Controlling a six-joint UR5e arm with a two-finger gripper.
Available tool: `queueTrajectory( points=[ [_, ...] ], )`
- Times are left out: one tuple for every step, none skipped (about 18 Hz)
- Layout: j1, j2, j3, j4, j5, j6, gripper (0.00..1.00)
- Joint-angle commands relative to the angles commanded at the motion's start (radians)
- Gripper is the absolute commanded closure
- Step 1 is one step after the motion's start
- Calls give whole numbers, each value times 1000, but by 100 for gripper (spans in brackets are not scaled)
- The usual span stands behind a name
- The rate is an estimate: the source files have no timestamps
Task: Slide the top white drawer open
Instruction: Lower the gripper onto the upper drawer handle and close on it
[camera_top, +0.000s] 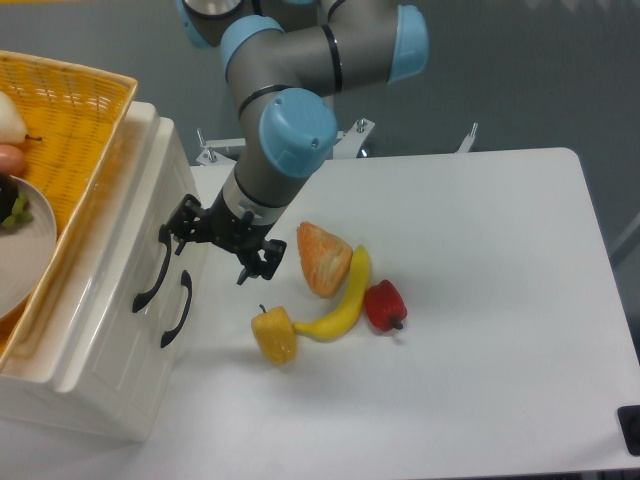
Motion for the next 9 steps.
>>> queueTrajectory(
  points=[
    [0, -2, 0, 0, 0, -8, 0],
    [-8, -2, 0, 0, 0, -14, 0],
    [-15, -3, 0, 0, 2, -23, 0],
    [-17, -3, 0, 2, 2, -29, 0],
    [-17, -5, 0, 2, 2, -34, 0],
    [-21, -5, 0, 2, 2, -37, 0],
    [-23, -6, 0, 2, 2, -41, 0],
    [-23, -8, 0, 2, 2, -46, 0],
    [-25, -8, 0, 3, 2, -49, 0]
  ],
)
